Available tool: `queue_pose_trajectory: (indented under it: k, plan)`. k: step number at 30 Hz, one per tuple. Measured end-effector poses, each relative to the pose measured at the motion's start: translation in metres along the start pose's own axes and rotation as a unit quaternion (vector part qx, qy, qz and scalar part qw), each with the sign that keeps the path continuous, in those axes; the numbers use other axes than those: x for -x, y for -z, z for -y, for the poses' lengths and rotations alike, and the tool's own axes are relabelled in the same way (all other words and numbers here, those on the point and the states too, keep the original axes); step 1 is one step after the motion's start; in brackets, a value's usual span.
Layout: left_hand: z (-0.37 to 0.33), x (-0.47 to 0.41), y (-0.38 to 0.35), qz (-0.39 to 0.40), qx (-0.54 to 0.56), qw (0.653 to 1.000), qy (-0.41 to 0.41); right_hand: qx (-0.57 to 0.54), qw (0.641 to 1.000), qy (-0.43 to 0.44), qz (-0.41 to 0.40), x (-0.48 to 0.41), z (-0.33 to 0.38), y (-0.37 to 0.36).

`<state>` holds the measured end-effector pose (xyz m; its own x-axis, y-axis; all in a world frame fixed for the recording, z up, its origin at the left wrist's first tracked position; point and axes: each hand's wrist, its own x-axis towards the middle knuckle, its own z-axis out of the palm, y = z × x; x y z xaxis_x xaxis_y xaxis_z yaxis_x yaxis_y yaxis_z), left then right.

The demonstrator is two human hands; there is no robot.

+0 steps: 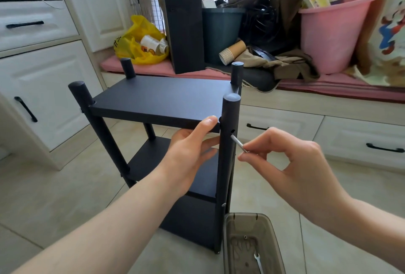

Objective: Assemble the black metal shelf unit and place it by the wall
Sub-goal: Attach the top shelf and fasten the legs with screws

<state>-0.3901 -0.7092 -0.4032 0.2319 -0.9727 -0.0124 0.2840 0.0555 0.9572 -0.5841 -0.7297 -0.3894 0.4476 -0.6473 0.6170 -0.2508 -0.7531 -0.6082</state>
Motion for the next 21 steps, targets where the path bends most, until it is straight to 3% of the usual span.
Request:
queue_pose_trajectory:
  k: [21]
  plan:
    - [-0.002, 0.004, -0.007, -0.002, -0.007, 1.0, -0.002, -0.067, 0.994, -0.083, -0.017, -0.018, 0.007, -0.01]
